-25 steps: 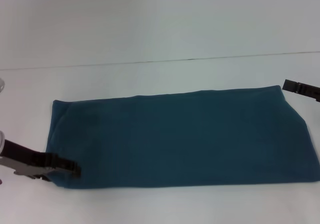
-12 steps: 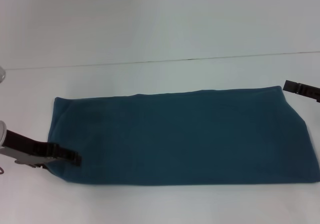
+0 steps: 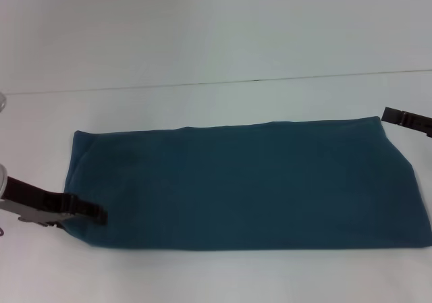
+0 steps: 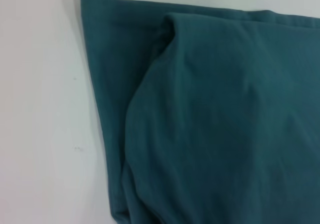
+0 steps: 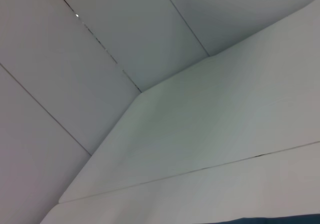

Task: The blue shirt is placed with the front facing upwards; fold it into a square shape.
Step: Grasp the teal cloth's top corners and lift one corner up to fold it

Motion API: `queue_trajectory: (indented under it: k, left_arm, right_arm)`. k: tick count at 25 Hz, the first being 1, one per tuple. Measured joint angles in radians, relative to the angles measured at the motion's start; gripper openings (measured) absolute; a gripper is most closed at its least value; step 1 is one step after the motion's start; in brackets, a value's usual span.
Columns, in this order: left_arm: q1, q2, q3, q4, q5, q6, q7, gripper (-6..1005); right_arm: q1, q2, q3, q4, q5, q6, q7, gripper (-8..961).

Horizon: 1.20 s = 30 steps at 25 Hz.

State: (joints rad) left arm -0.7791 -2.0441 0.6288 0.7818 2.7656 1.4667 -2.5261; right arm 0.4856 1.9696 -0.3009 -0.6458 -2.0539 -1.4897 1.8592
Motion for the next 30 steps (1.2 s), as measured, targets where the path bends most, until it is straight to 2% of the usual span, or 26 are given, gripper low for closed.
queue_trajectory:
  k: [9, 15, 20, 25, 30]
  left_arm:
    - [0.009, -0.002, -0.004, 0.004, 0.000, -0.032, 0.001, 742]
    - [0.010, -0.002, -0.004, 0.005, -0.001, -0.036, 0.001, 521]
    - [0.011, -0.002, -0.004, 0.005, -0.001, -0.049, 0.001, 272]
    - [0.019, -0.003, -0.008, 0.005, -0.005, -0.058, 0.002, 73]
    - [0.033, -0.004, -0.009, 0.015, -0.038, -0.061, 0.013, 28]
  right_arm:
    - [0.002, 0.000, 0.000, 0.000, 0.000, -0.001, 0.000, 544]
    - [0.002, 0.000, -0.002, 0.002, 0.000, -0.001, 0.000, 544]
    - [0.002, 0.000, -0.006, 0.003, 0.000, 0.002, -0.001, 544]
    - [0.002, 0.000, -0.005, 0.005, 0.000, 0.003, -0.002, 544]
    - [0.002, 0.003, -0.003, 0.010, 0.000, 0.005, -0.006, 544]
